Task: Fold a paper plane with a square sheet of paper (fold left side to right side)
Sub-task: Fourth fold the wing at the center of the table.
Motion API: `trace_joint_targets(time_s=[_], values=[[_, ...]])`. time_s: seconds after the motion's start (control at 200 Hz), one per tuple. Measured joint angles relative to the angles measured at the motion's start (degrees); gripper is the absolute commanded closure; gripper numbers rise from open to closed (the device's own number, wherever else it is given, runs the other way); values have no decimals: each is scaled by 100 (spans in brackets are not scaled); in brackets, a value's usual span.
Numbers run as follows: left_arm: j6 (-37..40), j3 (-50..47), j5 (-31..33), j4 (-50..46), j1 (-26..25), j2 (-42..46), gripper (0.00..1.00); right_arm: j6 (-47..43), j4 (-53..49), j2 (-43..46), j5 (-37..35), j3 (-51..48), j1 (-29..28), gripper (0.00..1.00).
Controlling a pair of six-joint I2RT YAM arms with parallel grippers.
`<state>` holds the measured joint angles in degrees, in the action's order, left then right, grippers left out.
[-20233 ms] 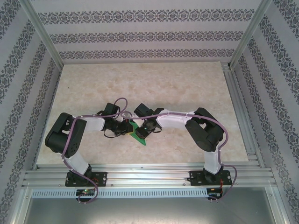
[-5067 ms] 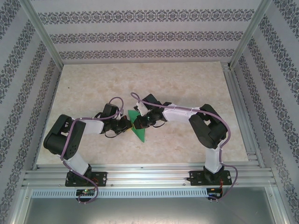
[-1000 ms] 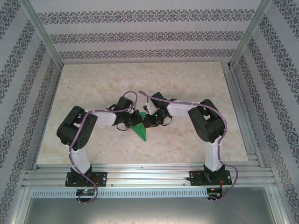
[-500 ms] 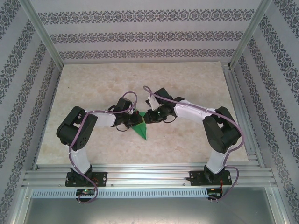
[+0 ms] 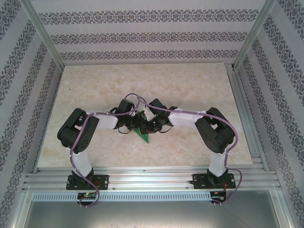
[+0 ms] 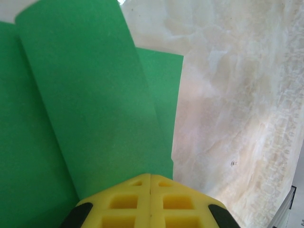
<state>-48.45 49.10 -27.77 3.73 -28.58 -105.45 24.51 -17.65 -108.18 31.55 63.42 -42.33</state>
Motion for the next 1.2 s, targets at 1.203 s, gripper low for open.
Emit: trace_joint_targets(time_s=[1.203], values=[[103,2,-264,-249,-83,28,100,334,1069,584,-776,-1360,-651,82]])
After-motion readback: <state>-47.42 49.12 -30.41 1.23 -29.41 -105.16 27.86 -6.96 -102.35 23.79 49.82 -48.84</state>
